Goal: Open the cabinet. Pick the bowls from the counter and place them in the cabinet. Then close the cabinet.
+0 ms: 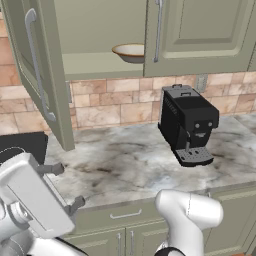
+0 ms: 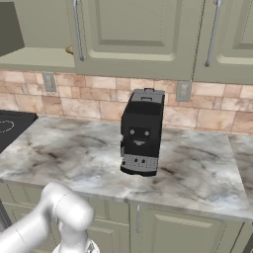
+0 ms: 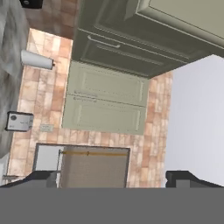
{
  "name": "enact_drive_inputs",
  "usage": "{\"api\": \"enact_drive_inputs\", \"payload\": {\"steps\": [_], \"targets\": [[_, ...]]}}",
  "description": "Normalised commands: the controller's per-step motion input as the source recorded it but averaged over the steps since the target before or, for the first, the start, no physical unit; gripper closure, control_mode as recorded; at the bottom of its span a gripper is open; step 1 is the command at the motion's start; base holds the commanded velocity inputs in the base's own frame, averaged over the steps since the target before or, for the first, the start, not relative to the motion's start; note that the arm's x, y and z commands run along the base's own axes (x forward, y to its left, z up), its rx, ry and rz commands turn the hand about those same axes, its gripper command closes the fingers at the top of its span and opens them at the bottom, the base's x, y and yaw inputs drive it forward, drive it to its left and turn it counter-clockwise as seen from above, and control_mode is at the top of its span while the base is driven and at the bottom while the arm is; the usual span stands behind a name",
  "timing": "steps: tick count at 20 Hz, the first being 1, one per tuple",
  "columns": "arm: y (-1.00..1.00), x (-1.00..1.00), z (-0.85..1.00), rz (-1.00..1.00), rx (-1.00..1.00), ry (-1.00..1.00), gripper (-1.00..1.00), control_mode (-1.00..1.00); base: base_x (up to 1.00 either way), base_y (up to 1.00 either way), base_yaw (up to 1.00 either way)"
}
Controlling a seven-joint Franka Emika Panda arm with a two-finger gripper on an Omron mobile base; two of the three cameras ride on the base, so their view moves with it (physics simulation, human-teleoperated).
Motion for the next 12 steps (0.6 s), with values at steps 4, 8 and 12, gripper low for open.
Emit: {"api": "enact_drive_inputs", "payload": {"steps": [4,8,12], "targets": [[0.18,0.0,-0.09,-0.13,0.0,0.19,-1.0,-1.0,0.0,0.0,0.0],[0.16,0.11,-0.01,-0.13,0.0,0.17,-1.0,-1.0,0.0,0.0,0.0],[0.12,0.38,0.0,-0.08,0.0,0.13,-1.0,-1.0,0.0,0.0,0.0]]}}
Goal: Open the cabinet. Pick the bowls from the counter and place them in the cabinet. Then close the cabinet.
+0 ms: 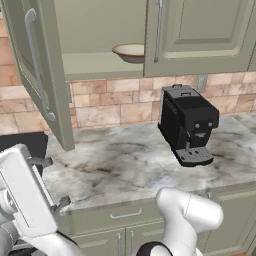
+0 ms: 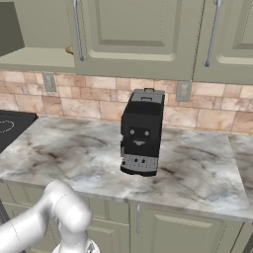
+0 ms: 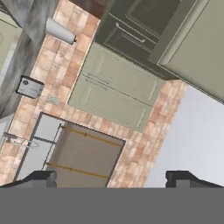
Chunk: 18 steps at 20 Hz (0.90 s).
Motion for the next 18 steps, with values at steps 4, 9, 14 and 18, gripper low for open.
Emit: {"api": "enact_drive_inputs", "payload": {"steps": [4,9,14,18], "targets": [[0.04,0.51,0.0,-0.04,0.0,0.06,-1.0,-1.0,0.0,0.0,0.0],[0.04,0.63,-0.04,0.0,0.0,0.0,-1.0,-1.0,0.0,0.0,0.0],[0.28,0.42,-0.07,0.0,0.0,-0.01,-1.0,-1.0,0.0,0.0,0.0],[0.26,0.32,0.0,0.0,-0.01,-0.01,-1.0,-1.0,0.0,0.0,0.0]]}}
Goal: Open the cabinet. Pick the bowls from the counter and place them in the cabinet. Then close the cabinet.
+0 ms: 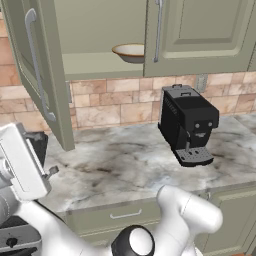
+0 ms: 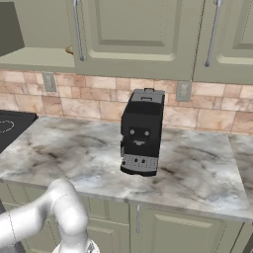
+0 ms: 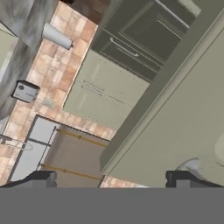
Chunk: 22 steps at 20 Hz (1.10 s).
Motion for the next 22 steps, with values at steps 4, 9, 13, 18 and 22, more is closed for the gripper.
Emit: {"api": "enact_drive_inputs", "payload": {"steps": [4,9,13,18,22], "targets": [[0.3,0.33,0.01,0.01,-0.03,-0.03,-1.0,-1.0,0.0,0.0,0.0],[0.29,0.31,0.0,0.02,-0.02,-0.04,-1.0,-1.0,0.0,0.0,0.0],[0.23,0.21,0.0,0.01,0.0,-0.03,-1.0,-1.0,0.0,0.0,0.0],[0.02,0.03,0.25,0.0,0.0,0.0,-1.0,-1.0,0.0,0.0,0.0],[-0.24,0.0,0.39,0.0,0.0,0.02,-1.0,-1.0,0.0,0.0,0.0]]}}
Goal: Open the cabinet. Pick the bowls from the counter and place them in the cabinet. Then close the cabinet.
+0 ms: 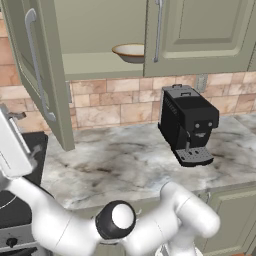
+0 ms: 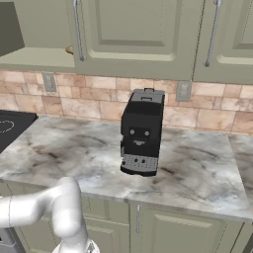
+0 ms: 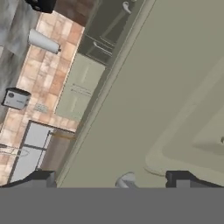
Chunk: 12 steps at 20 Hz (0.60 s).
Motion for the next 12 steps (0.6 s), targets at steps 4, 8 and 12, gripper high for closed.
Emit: {"api": "enact_drive_inputs", "payload": {"steps": [4,8,12], "targets": [[-0.65,-0.02,0.43,0.0,0.04,0.11,-1.0,-1.0,0.0,0.0,0.0],[-0.85,0.0,0.15,0.0,0.02,0.19,-1.0,-1.0,0.0,0.0,0.0],[-0.99,0.0,0.0,0.0,0.0,0.13,-1.0,-1.0,0.0,0.0,0.0]]}}
